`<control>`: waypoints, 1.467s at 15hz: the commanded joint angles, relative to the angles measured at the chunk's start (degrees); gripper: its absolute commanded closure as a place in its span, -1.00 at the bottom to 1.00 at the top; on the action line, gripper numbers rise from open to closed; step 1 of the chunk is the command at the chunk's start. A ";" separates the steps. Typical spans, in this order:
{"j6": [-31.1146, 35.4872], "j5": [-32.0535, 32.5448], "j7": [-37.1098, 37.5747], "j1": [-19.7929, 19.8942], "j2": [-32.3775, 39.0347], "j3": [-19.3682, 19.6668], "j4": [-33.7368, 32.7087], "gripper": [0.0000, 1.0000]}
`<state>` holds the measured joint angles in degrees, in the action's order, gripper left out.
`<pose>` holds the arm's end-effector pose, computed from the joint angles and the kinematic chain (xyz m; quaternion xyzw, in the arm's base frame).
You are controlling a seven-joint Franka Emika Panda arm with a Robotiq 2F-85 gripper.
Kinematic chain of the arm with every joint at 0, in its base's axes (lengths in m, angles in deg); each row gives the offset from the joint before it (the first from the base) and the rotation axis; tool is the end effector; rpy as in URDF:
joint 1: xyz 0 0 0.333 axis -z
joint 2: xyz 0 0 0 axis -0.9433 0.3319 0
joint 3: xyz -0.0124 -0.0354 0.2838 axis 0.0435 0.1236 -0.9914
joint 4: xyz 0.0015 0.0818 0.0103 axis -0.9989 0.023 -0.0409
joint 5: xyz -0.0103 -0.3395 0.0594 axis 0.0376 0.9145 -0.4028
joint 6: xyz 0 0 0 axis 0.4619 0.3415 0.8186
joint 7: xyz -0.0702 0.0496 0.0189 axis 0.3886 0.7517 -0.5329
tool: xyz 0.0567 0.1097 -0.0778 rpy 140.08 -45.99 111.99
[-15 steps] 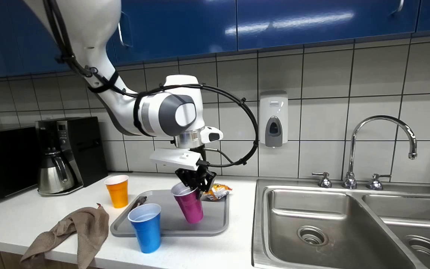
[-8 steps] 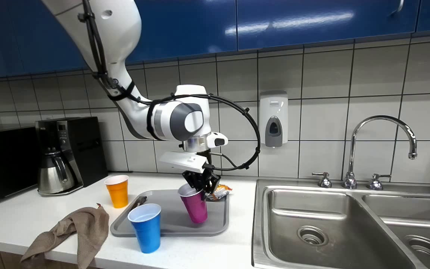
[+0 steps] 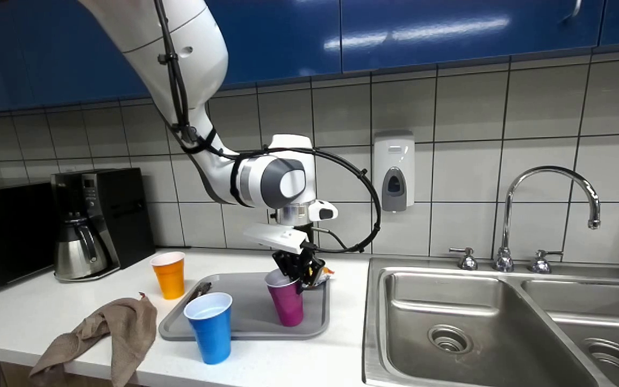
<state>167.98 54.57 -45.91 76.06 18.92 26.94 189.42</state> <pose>0.4892 -0.1232 0.2452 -0.9891 0.1442 -0.0275 0.0144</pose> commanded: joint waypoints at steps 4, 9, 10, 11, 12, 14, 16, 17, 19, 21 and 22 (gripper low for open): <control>-4.94 -0.48 -0.47 1.86 0.32 -0.80 -3.12 -0.08; -3.93 1.00 -0.38 1.90 -1.66 -0.33 -1.45 -0.82; -3.77 0.99 -0.65 2.00 -2.29 -0.28 -1.01 -0.97; -3.47 0.98 -1.00 2.12 -2.92 -0.23 -0.54 -1.00; -3.11 1.21 -1.01 2.19 -3.56 -0.09 -0.17 -1.00; -2.77 1.64 -1.26 2.37 -4.91 0.10 0.55 -1.00; -2.53 2.09 -1.96 2.60 -6.79 0.23 1.70 -1.00; -2.40 2.17 -2.58 2.72 -7.83 0.25 2.42 -1.00; -2.26 2.27 -3.70 2.91 -9.90 0.27 3.91 -1.00; -2.24 2.32 -4.88 2.99 -12.02 0.32 5.57 -1.00; -2.40 2.23 -5.47 3.00 -12.89 0.36 6.25 -1.00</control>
<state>165.39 55.98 -48.84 78.29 10.87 27.40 191.77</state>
